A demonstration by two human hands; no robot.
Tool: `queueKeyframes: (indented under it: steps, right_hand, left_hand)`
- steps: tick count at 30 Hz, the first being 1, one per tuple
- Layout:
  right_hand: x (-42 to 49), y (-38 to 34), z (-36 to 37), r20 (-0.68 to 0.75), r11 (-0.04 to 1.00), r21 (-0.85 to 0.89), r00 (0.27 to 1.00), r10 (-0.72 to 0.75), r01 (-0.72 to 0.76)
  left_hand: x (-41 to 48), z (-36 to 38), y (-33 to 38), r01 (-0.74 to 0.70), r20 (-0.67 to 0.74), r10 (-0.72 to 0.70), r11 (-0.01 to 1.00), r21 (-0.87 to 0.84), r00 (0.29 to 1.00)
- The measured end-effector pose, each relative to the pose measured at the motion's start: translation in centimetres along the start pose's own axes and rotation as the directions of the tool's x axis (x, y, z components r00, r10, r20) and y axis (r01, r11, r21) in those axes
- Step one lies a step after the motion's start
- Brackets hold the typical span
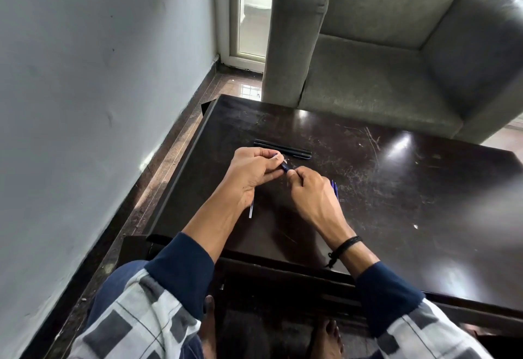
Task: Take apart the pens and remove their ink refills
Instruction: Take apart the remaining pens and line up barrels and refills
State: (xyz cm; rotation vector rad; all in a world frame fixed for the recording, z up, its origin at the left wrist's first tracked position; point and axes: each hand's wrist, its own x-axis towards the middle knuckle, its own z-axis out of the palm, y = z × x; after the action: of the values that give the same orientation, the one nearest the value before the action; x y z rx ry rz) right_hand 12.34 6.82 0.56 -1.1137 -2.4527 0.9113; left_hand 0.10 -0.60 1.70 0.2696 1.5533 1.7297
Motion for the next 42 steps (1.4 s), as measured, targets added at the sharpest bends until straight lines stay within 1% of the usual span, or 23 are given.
queueKeyframes:
  steps: [4,7,11,15,17,19,20,21,22,24,25,26,28,30,32,34,35,37,39,41,42]
  right_hand:
    - [-0.3,0.1,0.0,-0.047,0.999,0.017,0.998,0.028,-0.027]
    - [-0.3,0.1,0.1,-0.023,0.998,0.043,0.998,0.053,-0.052]
    - [0.1,0.2,-0.1,0.084,0.996,0.064,0.995,0.060,-0.065]
    - [0.5,0.8,-0.3,0.122,0.996,0.058,0.990,0.064,-0.072]
    - [0.6,1.0,-0.6,0.091,0.987,0.093,0.989,0.120,-0.128]
    - [0.8,1.1,-1.1,0.008,0.971,0.168,0.985,0.174,-0.173]
    - [1.0,1.2,-1.3,-0.027,0.951,0.242,0.979,0.202,-0.190]
    - [1.2,1.3,-1.5,-0.045,0.918,0.336,0.971,0.237,-0.208]
    - [1.4,1.4,-1.8,-0.047,0.872,0.433,0.960,0.275,-0.228]
    - [1.9,1.6,-2.1,-0.026,0.766,0.584,0.937,0.349,-0.269]
    - [2.0,1.7,-2.1,-0.017,0.732,0.618,0.926,0.376,-0.286]
    - [2.1,1.8,-2.2,-0.017,0.720,0.626,0.918,0.395,-0.298]
    - [2.2,1.9,-2.2,-0.024,0.711,0.638,0.915,0.404,-0.297]
    - [2.2,1.9,-2.3,-0.005,0.686,0.665,0.916,0.401,-0.296]
    - [2.1,1.8,-2.4,0.003,0.683,0.669,0.921,0.390,-0.292]
    - [2.1,1.8,-2.4,-0.002,0.689,0.667,0.924,0.383,-0.285]
    - [2.1,1.8,-2.4,-0.005,0.688,0.669,0.924,0.383,-0.282]
    - [2.1,1.7,-2.4,-0.009,0.676,0.682,0.922,0.388,-0.278]
    - [2.1,1.6,-2.5,-0.006,0.646,0.714,0.921,0.389,-0.268]
    - [1.9,1.4,-2.7,0.016,0.591,0.766,0.926,0.376,-0.253]
    - [1.8,1.3,-2.7,0.039,0.554,0.794,0.931,0.364,-0.250]
  left_hand:
    - [-0.2,-0.1,0.4,-0.029,0.020,0.029,0.999,-0.016,0.999]
    - [-0.3,-0.2,0.6,-0.046,0.004,0.046,0.999,-0.023,0.999]
    - [-0.2,-0.6,0.9,-0.073,-0.068,0.069,0.996,-0.045,0.995]
    - [0.3,-1.5,1.3,-0.095,-0.180,0.084,0.994,-0.051,0.980]
    - [0.5,-1.9,1.4,-0.094,-0.209,0.095,0.995,0.015,0.973]
    - [0.8,-1.8,1.0,-0.069,-0.183,0.098,0.985,0.159,0.978]
    - [0.9,-1.6,0.5,-0.061,-0.164,0.105,0.965,0.254,0.981]
    - [0.8,-1.1,0.0,-0.057,-0.141,0.116,0.930,0.362,0.983]
    - [0.7,-0.6,-0.4,-0.045,-0.120,0.117,0.875,0.483,0.986]
    - [0.3,0.5,-1.2,-0.025,-0.068,0.101,0.712,0.701,0.993]
    - [-0.1,0.9,-1.6,-0.025,-0.040,0.089,0.628,0.778,0.995]
    - [-0.5,1.3,-1.9,-0.034,-0.015,0.082,0.556,0.830,0.997]
    - [-0.9,2.0,-2.6,-0.059,0.030,0.070,0.459,0.887,0.997]
    - [-1.1,2.3,-3.2,-0.083,0.070,0.048,0.394,0.916,0.996]
    - [-1.1,2.4,-3.5,-0.110,0.104,0.035,0.348,0.931,0.994]
    - [-1.3,2.4,-3.4,-0.135,0.121,0.061,0.353,0.926,0.991]
    - [-1.4,2.4,-3.2,-0.138,0.116,0.080,0.374,0.917,0.990]
    - [-1.4,2.2,-2.7,-0.138,0.085,0.136,0.454,0.881,0.987]
    - [-1.2,2.0,-2.2,-0.155,0.081,0.151,0.588,0.794,0.985]
    - [-1.1,1.9,-1.8,-0.169,0.142,0.100,0.746,0.644,0.985]
    - [-1.2,1.9,-1.8,-0.169,0.177,0.080,0.798,0.578,0.981]
